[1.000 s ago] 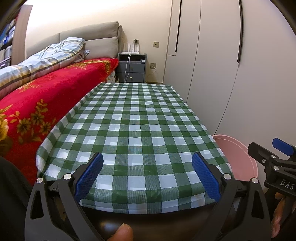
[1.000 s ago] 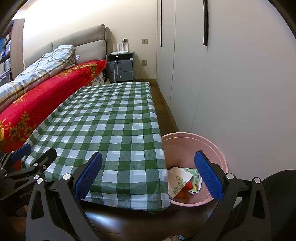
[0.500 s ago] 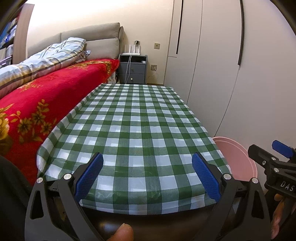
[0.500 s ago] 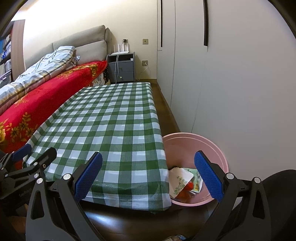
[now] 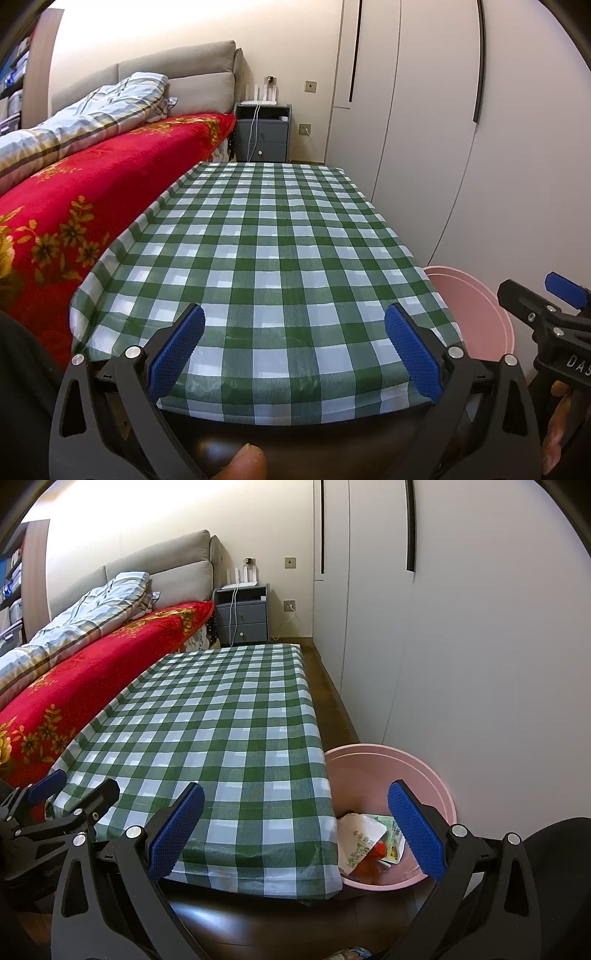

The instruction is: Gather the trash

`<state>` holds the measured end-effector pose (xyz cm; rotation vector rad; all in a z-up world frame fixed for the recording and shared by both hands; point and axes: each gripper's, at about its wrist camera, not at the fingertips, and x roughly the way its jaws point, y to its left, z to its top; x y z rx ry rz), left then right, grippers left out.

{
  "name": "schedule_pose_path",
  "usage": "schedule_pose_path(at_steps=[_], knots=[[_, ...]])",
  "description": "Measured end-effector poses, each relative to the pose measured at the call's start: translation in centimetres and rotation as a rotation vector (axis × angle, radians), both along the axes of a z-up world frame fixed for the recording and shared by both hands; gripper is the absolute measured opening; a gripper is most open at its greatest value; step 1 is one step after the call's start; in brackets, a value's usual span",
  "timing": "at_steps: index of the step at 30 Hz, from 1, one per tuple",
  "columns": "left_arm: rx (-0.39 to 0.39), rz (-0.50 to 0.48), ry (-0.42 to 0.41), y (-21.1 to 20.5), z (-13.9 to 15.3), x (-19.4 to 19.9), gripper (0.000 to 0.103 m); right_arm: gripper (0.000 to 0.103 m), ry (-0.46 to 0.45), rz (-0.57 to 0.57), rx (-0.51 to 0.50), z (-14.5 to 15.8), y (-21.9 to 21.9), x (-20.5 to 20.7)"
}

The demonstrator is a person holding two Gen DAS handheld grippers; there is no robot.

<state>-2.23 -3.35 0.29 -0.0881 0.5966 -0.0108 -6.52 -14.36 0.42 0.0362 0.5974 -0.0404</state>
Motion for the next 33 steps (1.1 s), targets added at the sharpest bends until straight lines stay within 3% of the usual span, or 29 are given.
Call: schedule_pose_path(at_steps=[20, 33], knots=[[0.036, 0.009, -0.016, -0.30, -0.15, -0.17, 0.095, 0.098, 0.001, 0.000, 0.001, -0.03, -0.04, -0.03], [0.008, 0.020, 0.000, 0.16, -0.60, 0.16, 0.095, 0.098, 0.003, 0.000, 0.003, -0.15, -0.01, -0.04]])
